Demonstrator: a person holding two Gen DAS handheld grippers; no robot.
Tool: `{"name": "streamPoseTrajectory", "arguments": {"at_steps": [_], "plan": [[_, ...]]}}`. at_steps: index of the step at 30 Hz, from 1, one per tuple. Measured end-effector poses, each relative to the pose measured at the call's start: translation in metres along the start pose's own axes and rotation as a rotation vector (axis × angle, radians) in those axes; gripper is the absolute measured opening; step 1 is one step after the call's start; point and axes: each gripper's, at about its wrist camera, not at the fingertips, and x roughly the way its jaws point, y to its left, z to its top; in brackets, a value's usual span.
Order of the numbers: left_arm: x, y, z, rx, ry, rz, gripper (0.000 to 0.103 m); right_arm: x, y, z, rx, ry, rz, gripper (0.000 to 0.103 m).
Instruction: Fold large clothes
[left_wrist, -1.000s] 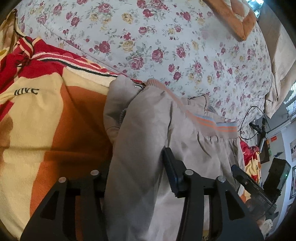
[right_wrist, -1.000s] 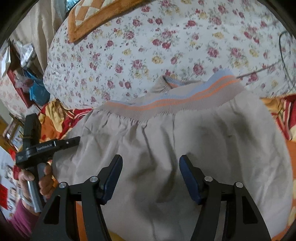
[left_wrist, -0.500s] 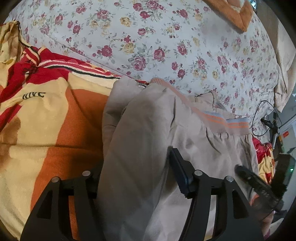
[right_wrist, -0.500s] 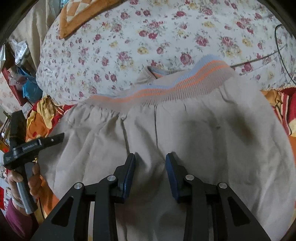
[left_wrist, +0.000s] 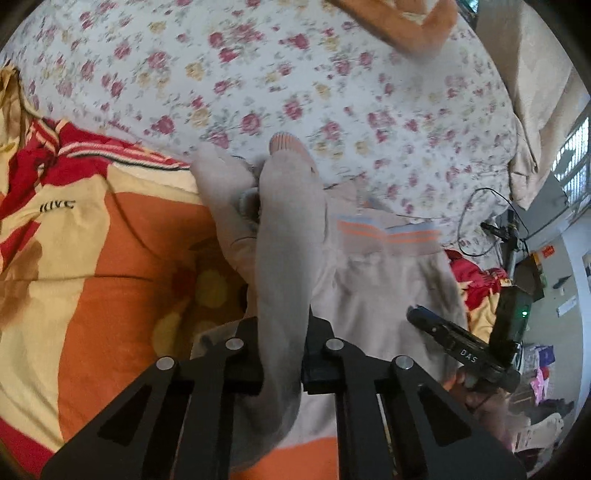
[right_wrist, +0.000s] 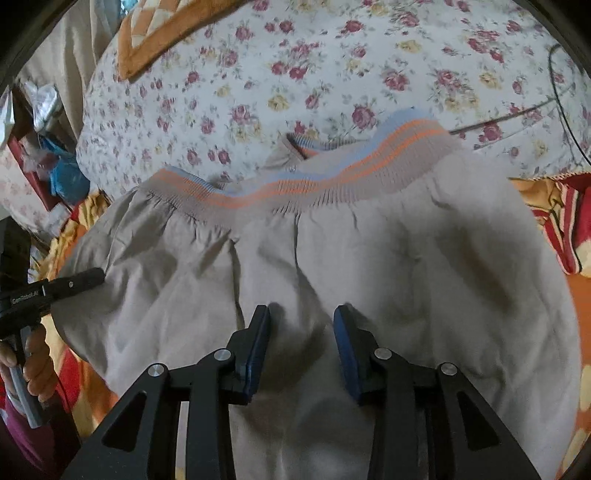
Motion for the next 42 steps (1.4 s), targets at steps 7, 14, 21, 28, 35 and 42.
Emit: {"name": "streamPoseTrajectory", "arguments": {"at_steps": [7,14,21,28,35,42], "plan": [[-0.005,-0.09,0.01,0.097,0.026,-0.059,0.008,-0.045,-0.035,-0.005,0.08,-0.038,-0.023,0.053],[0.053,-0.198,0.005,0.218,0.078,-0.138,0.006,-0.083,-0.087,-0.024,0.222,-0.092,-0.07,0.053],[0.124,-0.228,-0.031,0.207,0.217,-0.233,0.0,-0.069,-0.131,-0.035,0.372,-0.069,-0.014,0.055],[0.07,-0.225,-0.043,0.306,0.176,-0.244,0.022,-0.087,-0.138,-0.038,0.4,-0.125,-0.021,0.055],[0.01,-0.191,-0.032,0.344,0.014,-0.132,0.053,-0.115,-0.116,-0.032,0.35,-0.269,0.031,0.064],[0.064,-0.156,-0.052,0.319,0.049,0.143,0.053,-0.091,-0.086,-0.033,0.245,-0.199,0.056,0.062]]}}
